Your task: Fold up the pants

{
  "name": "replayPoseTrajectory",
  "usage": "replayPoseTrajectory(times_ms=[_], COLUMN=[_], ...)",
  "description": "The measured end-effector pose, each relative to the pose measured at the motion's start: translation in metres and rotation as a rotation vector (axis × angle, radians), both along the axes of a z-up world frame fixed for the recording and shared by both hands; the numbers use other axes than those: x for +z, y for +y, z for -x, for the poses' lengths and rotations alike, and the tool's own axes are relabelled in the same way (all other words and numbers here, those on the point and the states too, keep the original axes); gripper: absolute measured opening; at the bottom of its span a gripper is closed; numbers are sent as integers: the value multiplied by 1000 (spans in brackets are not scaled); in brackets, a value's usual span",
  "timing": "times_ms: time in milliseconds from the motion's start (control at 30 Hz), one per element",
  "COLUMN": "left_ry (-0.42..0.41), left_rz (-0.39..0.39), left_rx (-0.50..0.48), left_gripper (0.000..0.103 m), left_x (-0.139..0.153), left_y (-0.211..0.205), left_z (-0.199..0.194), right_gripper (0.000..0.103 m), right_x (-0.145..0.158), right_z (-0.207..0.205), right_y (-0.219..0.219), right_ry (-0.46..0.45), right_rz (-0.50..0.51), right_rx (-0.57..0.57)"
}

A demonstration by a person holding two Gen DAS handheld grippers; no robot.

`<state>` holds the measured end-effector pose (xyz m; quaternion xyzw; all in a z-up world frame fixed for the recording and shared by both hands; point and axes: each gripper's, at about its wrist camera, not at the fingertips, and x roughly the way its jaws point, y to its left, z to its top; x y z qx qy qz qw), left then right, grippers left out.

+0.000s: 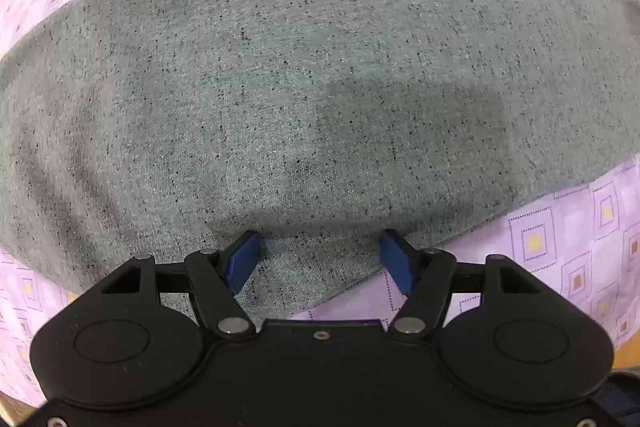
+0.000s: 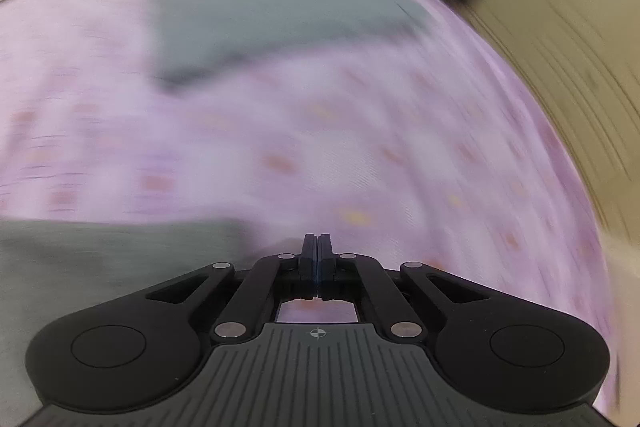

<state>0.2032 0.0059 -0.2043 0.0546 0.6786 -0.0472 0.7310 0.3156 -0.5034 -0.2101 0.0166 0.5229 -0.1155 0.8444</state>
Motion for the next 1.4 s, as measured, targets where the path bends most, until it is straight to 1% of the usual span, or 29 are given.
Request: replayPoseTrajectory(times_ms=[33, 67, 100, 133, 167, 233, 267, 367, 433, 467, 500, 533, 567, 600, 633, 667, 700, 767, 833, 867, 933, 967, 1000, 1067, 1100, 1133, 1200, 1300, 1400], left_ry=[4, 8, 6, -4, -24, -74, -94, -129, -105, -64, -18, 14, -5, -15, -10, -13, -33, -104, -172, -193, -209, -206, -196, -156, -126, -118, -129, -108, -94], left_rz=[-2, -5, 1, 20, 45, 84, 89, 77, 99, 99, 76, 43, 7, -10, -10, 10, 33, 55, 78, 88, 89, 89, 89, 81, 68, 59, 60, 68, 63], left_rx=[0, -1, 0, 2, 3, -1, -7, -19, -19, -34, -63, -108, -170, -203, -211, -204, -194, -180, -156, -144, -120, -107, -98, -90, -91, -93, -97, -88, -82], left_gripper=[68, 63, 58, 55, 55, 55, 56, 56, 56, 56, 56, 57, 57, 57, 56, 56, 56, 56, 56, 57, 57, 57, 57, 57, 57, 59, 60, 61, 64], left_x=[1, 4, 11, 17, 25, 38, 41, 40, 32, 23, 14, 7, 6, 9, 12, 17, 24, 39, 49, 52, 48, 46, 40, 21, 12, 6, 5, 5, 3], left_y=[0, -1, -5, -6, -9, -17, -22, -40, -50, -56, -62, -70, -78, -83, -86, -86, -85, -83, -82, -82, -80, -79, -79, -82, -84, -84, -85, -81, -79], left_z=[-1, -2, -2, -3, -3, -5, -6, -14, -17, -15, -13, -9, -2, 2, 4, 5, 6, 6, 1, -3, -7, -16, -21, -23, -26, -27, -27, -30, -35], right_gripper=[0, 4, 4, 4, 4, 4, 4, 4, 4, 4, 4, 4, 4, 4, 4, 4, 4, 5, 7, 11, 11, 13, 21, 30, 30, 30, 31, 31, 31], right_x=[6, 17, 28, 39, 45, 53, 54, 49, 43, 43, 43, 43, 45, 49, 51, 54, 55, 55, 59, 61, 66, 68, 72, 77, 79, 82, 83, 82, 75], right_z=[4, 11, 19, 28, 35, 51, 59, 79, 90, 95, 102, 107, 112, 120, 128, 135, 141, 152, 168, 175, 190, 196, 201, 212, 215, 219, 222, 223, 216], right_y=[-8, -10, -9, -4, 2, 22, 32, 59, 76, 82, 89, 95, 100, 106, 109, 111, 112, 113, 116, 118, 124, 128, 133, 141, 143, 145, 146, 142, 127], right_ry=[-42, -98, -148, -194, -212, -227, -230, -223, -202, -193, -185, -178, -176, -178, -185, -195, -201, -198, -186, -182, -185, -184, -181, -179, -178, -177, -177, -168, -150], right_rz=[-30, -15, -11, -28, -46, -64, -69, -130, -172, -189, -208, -228, -244, -257, -267, -273, -280, -291, -280, -281, -283, -276, -267, -262, -267, -270, -279, -298, -325], right_rx=[-37, -48, -28, 16, 52, 133, 164, 197, 203, 204, 203, 199, 188, 172, 155, 131, 105, 47, -18, -41, -64, -65, -63, -63, -64, -69, -79, -107, -134])
